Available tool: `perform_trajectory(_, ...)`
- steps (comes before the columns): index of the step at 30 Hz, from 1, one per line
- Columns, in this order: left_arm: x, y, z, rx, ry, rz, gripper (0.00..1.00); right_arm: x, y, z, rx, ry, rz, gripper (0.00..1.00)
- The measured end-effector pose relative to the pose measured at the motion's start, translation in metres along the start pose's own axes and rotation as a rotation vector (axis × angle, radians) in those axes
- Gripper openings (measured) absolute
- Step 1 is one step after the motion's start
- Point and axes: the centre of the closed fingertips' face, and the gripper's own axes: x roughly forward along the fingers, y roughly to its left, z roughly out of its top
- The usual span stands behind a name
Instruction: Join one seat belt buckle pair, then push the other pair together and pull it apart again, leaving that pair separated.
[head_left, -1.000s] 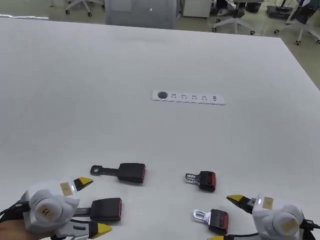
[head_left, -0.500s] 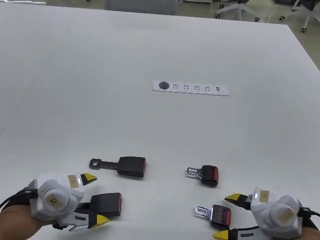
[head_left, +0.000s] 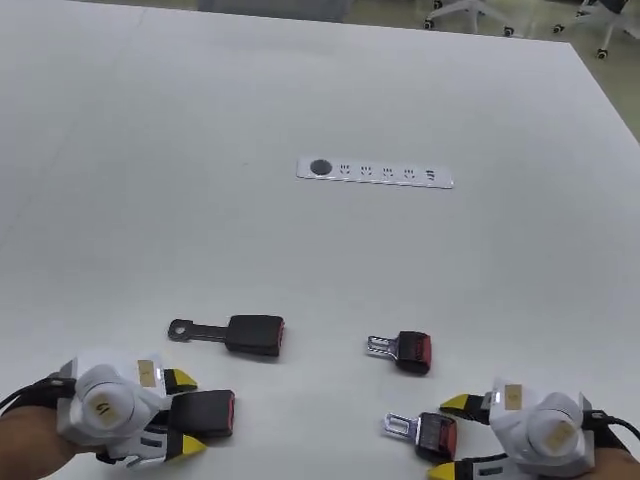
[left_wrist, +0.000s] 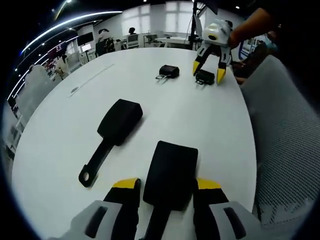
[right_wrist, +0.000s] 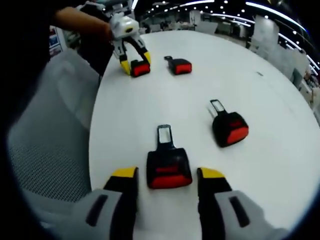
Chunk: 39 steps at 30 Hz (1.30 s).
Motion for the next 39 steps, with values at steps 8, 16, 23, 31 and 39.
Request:
perform_trajectory(8,0.0004,-0.0033,0.0042,0.055,0.002,-0.032,0.37,-0.0001,-0.0051,-0.0024,-0.066,0.001,-0.010,0.37)
perform_trajectory(16,0.0029,-0.0023,0.0021,0.114,0.014,-0.064,0.36,0.0003,-0.0073,-0.0043,-0.118,-0.064,0.008,0.35)
perform_trajectory(23,0.0036,-0.0026,0.0012,0.144,0.020,-0.090,0.36,0.0008,-0.0081,-0.0036,-0.114,-0.098,0.032,0.34)
perform_trajectory(31,0.0036,-0.0027,-0.0002,0.172,0.033,-0.109,0.36,0.0019,-0.0078,-0.0032,-0.107,-0.116,0.040,0.34)
perform_trajectory(39,0.0052,-0.0036,-0.0002,0.184,0.039,-0.124,0.36,0.0074,-0.0082,0.0053,-0.093,-0.140,0.036,0.34)
